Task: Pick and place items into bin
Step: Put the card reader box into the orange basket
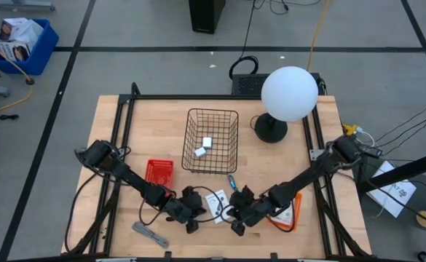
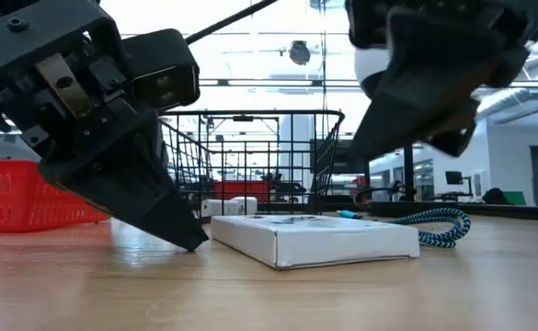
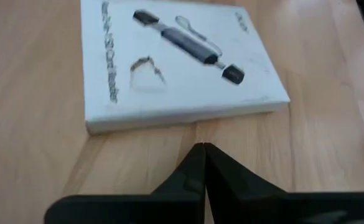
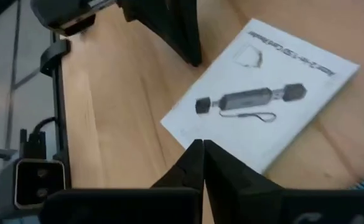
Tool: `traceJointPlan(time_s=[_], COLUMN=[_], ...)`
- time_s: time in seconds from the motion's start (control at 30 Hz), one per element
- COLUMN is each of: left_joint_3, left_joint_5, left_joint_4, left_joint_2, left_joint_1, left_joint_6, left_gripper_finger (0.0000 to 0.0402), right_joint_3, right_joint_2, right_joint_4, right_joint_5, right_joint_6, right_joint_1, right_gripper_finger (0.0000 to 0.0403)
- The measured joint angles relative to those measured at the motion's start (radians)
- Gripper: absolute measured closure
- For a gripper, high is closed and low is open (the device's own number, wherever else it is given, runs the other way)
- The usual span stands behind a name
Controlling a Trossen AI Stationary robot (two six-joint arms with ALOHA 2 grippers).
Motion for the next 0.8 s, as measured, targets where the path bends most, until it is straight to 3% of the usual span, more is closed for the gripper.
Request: traceJointPlan(time_s=[0.2, 0.4, 0.63, 0.8], left_joint_3=[0.000, 0.002, 0.002, 0.003], left_joint_5=[-0.086, -0.175, -0.112, -0.102], left_joint_4=[0.071, 0.096, 0.007, -0.043], left_joint_2=[-0.010, -0.033, -0.039, -0.040], left_joint_1=[-0.001, 0.009, 0.073, 0.101], left_joint_6=[0.072, 0.119, 0.073, -0.029], left_gripper_finger=[0.0398, 0.0389, 0.0398, 0.0383], right_joint_3=[0.000, 0.000, 0.000, 0.000], right_joint_2=[-0.029, 0.001, 0.004, 0.060], right_joint_4=[-0.133, -0.133, -0.059, 0.052], right_joint_5=[0.021, 0.019, 0.123, 0.143], right_joint_6=[0.077, 0.082, -0.294, -0.443], right_joint_1=[0.013, 0.015, 0.091, 0.130], right_gripper_finger=[0.0402, 0.0402, 0.0401, 0.0400])
